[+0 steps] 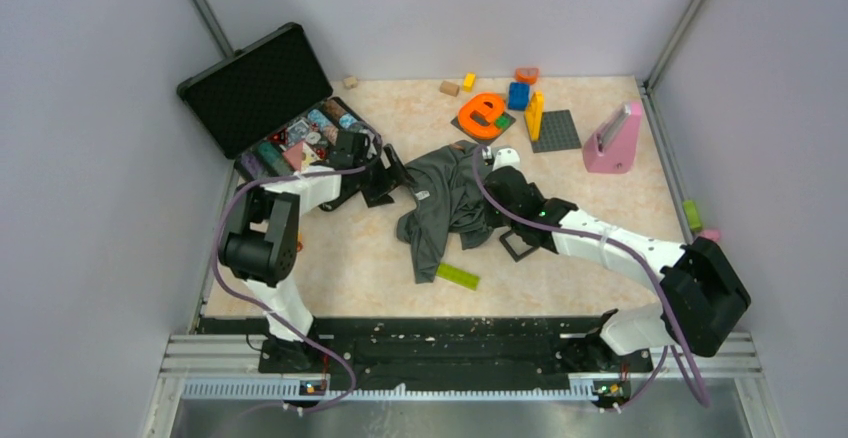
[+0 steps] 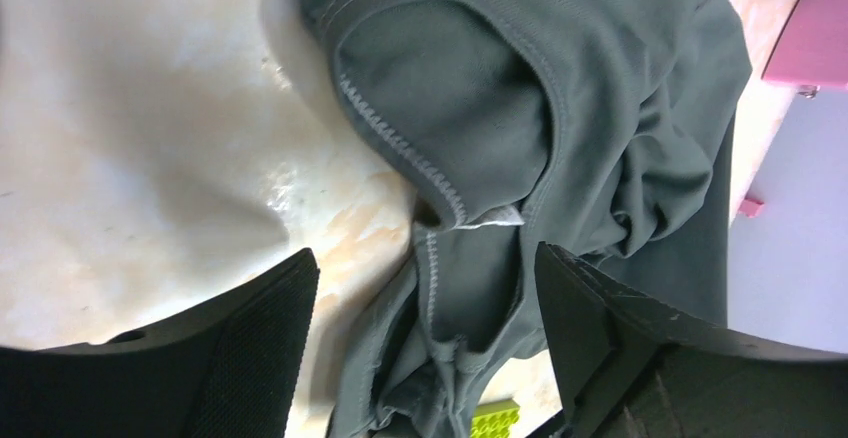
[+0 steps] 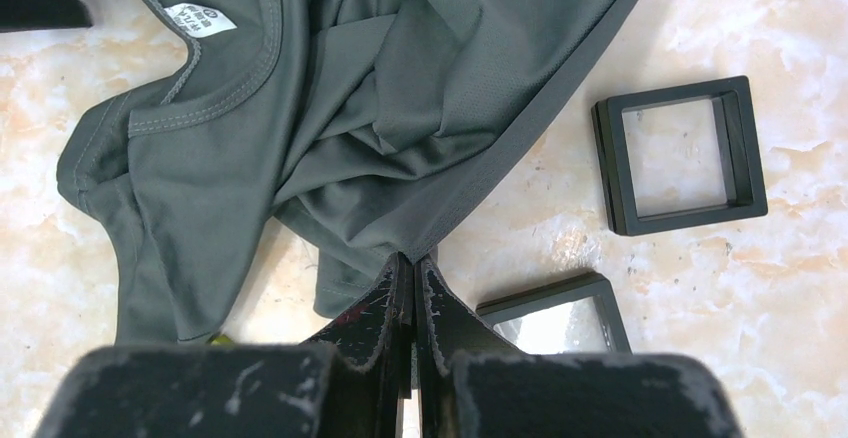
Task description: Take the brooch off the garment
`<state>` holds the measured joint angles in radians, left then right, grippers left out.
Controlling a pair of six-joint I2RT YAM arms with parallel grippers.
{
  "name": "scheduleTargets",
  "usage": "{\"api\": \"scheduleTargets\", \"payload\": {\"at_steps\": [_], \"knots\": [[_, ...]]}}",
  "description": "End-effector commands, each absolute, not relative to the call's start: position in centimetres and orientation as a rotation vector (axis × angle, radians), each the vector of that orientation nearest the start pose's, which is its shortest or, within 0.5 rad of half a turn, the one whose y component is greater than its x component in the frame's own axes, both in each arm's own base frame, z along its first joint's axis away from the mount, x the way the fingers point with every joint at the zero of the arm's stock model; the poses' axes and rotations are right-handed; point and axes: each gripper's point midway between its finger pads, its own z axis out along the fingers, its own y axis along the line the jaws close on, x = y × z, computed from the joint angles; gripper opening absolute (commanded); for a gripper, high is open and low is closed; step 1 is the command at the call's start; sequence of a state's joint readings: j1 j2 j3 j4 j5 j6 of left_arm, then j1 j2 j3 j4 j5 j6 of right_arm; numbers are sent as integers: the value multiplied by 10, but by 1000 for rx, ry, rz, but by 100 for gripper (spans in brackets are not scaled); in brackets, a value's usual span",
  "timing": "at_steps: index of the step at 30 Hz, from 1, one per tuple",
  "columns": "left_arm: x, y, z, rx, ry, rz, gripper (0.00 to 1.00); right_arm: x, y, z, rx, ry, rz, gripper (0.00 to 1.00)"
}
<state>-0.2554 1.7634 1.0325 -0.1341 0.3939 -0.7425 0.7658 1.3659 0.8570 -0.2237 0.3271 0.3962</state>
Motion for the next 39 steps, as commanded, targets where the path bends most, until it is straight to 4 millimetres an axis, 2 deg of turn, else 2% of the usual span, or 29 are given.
{"api": "scheduleTargets", "payload": {"at_steps": [1, 5, 10, 13, 16, 17, 18, 19, 22, 27, 30, 34, 36, 39], "knots": [[392, -214, 76, -453, 2517, -979, 80, 293, 234, 135, -237, 2185, 320, 0], [404, -219, 73, -491, 2505, -972, 71, 291, 235, 139, -236, 2177, 338, 0], [416, -229, 67, -560, 2479, -1000, 69, 288, 235, 142, -241, 2174, 357, 0], [424, -237, 68, -568, 2451, -1006, 59, 285, 234, 143, -236, 2179, 362, 0], [432, -238, 71, -550, 2424, -985, 42, 283, 232, 143, -230, 2184, 362, 0], [435, -238, 74, -530, 2414, -981, 26, 282, 231, 143, -231, 2184, 363, 0], [438, -237, 77, -500, 2405, -971, 5, 281, 230, 143, -230, 2185, 361, 0], [439, -234, 82, -475, 2403, -946, 0, 281, 228, 144, -224, 2184, 354, 0], [441, -215, 99, -424, 2372, -835, 0, 281, 219, 147, -186, 2186, 313, 0], [434, -166, 128, -445, 2301, -759, 0, 281, 202, 142, -120, 2212, 266, 0], [423, -130, 129, -545, 2278, -773, 0, 280, 200, 135, -113, 2242, 269, 0], [411, -91, 134, -635, 2213, -754, 0, 278, 199, 119, -115, 2288, 258, 0], [402, -82, 132, -682, 2201, -735, 0, 276, 199, 110, -108, 2315, 248, 0], [387, -81, 129, -708, 2166, -751, 0, 273, 195, 99, -92, 2352, 220, 0]]}}
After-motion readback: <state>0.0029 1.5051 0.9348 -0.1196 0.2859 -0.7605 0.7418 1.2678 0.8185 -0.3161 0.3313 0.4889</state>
